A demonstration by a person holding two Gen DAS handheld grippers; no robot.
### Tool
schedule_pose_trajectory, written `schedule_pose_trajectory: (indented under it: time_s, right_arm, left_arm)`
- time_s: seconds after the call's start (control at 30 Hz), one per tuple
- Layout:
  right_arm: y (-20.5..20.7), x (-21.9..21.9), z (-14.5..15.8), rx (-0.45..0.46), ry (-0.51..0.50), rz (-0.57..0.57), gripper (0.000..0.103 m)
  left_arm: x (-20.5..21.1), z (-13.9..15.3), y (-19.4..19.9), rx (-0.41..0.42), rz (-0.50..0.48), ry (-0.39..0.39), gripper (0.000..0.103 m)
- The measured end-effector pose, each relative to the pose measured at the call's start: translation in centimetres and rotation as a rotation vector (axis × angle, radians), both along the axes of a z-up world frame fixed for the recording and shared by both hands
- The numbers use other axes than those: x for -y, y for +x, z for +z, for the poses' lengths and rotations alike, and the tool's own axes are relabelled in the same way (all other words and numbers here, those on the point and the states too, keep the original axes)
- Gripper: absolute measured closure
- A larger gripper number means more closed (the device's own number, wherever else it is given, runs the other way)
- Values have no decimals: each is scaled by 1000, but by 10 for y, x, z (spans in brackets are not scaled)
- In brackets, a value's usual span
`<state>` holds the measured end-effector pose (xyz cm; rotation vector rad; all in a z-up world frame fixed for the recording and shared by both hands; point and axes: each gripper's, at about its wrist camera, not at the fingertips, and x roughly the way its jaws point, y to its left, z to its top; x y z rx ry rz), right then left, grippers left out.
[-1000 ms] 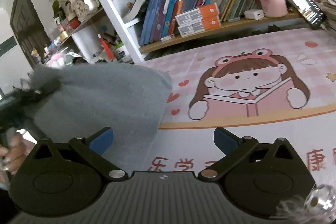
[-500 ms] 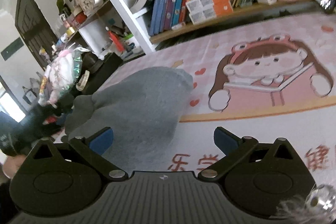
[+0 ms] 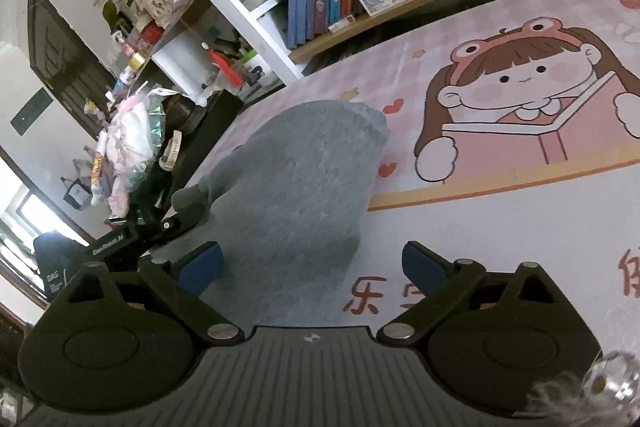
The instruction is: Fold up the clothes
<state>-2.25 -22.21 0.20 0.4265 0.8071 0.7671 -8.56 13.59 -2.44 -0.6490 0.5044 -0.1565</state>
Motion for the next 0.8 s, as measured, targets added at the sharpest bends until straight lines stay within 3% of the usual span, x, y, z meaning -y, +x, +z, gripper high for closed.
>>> schedule_pose_trajectory:
  time_s: [0.23, 0.37, 0.4, 0.47, 0.53, 0.57, 0.63, 0.67, 0.73, 0.8]
  right_arm:
    - [4, 35, -2, -4, -25, -85, 6]
    - [6, 53, -5, -20, -12, -110, 7]
    - [7, 55, -7, -26, -7, -114, 8]
    - [9, 57, -10, -45, 13, -115, 14]
    - [10, 56, -13, -66, 43, -103, 25]
    - [11, 55, -14, -72, 63, -93, 38]
    - [9, 52, -8, -41, 55, -78, 45]
    - [8, 49, -4, -17, 39, -73, 51]
    - [-3, 42, 9, 106, -19, -52, 54]
    - [-12, 39, 18, 214, -54, -29, 54]
  left_arm:
    - [42, -6, 7, -9, -139, -71, 49]
    - [50, -2, 10, -27, -127, -34, 37]
    - [51, -2, 11, -32, -128, -32, 35]
    - [55, -3, 13, -48, -138, -27, 21]
    - [58, -5, 16, -61, -141, -23, 20]
    - [59, -5, 17, -61, -143, -24, 20]
    - [63, -4, 16, -53, -147, -8, 24]
    - [67, -2, 14, -38, -145, 14, 34]
    - [72, 4, 7, 6, -146, 45, 44]
    - [72, 5, 3, 27, -152, 41, 45]
